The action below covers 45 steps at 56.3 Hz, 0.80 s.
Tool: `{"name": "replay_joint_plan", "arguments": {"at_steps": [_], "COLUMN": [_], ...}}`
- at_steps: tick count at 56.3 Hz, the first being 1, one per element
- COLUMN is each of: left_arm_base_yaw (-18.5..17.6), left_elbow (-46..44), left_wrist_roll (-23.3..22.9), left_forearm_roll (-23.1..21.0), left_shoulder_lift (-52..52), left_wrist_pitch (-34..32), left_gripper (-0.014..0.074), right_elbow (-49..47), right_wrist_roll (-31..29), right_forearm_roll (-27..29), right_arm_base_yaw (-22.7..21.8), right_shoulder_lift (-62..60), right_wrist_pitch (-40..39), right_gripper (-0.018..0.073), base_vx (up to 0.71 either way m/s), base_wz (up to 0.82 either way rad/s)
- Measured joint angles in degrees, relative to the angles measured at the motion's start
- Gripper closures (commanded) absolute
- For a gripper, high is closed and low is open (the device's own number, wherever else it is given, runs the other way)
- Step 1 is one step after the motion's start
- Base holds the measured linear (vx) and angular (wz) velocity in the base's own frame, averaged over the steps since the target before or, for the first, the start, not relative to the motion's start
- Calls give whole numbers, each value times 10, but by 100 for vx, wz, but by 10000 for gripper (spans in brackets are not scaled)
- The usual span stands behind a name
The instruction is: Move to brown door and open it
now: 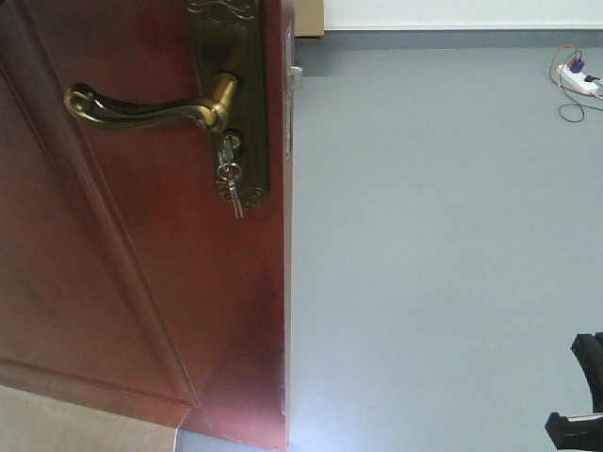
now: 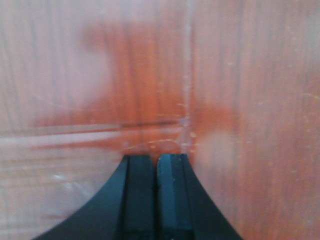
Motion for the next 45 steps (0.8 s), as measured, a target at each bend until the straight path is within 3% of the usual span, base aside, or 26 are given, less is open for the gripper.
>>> {"name": "replay_joint_plan", "arguments": {"at_steps": [45], "left_arm_base_yaw": [0], "left_elbow": [0], "left_wrist_roll": [0], "left_forearm_roll": [0], "left_shoulder_lift": [0], "left_wrist_pitch": [-1], "left_gripper": [600], "right_elbow": [0], "right_wrist_roll": [0], "right_forearm_roll": [0], "right_arm_base_yaw": [0], "right_shoulder_lift": [0], "right_wrist_pitch": [0], "right_gripper": [559], "base_vx": [12], "base_wz": [2]}}
